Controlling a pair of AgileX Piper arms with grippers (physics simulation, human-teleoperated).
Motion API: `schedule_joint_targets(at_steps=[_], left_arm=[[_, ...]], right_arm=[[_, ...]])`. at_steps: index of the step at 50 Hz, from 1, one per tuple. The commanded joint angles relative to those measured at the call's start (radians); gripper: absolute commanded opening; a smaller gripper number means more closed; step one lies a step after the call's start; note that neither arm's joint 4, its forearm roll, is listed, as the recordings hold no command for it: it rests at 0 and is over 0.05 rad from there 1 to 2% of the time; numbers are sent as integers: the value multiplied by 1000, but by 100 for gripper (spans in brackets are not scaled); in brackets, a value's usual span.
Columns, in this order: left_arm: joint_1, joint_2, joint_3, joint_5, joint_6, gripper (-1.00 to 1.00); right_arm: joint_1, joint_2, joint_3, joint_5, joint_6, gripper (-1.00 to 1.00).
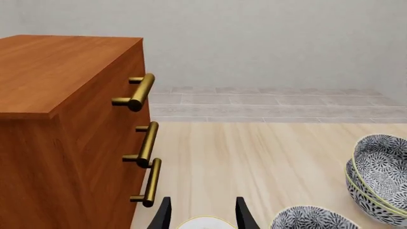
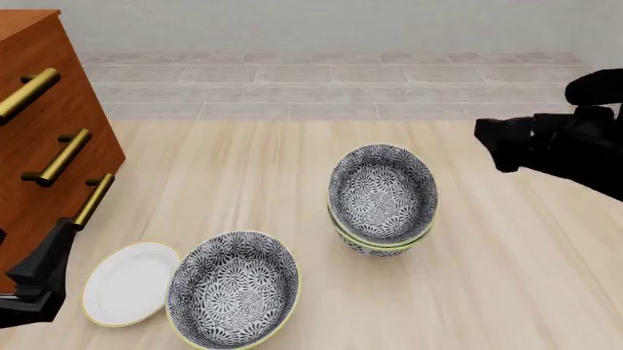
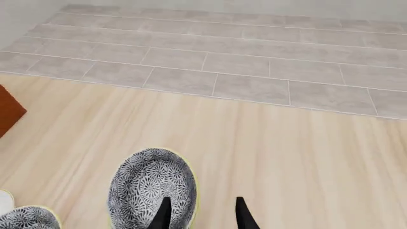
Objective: Stack the bowl at the front on the bowl in the middle.
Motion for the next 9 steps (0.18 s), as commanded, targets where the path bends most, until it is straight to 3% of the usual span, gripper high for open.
schedule_joint_targets(at_steps=[1, 6, 9], left_arm=[[0, -3, 0, 3, 1, 100], [-1, 8, 0, -6, -1, 100], [-3, -1, 0, 3, 0, 100]], right_arm=[[-69, -246, 38, 27, -113, 100], [-134, -353, 79, -4, -180, 100], [-138, -390, 90, -10, -168, 100]])
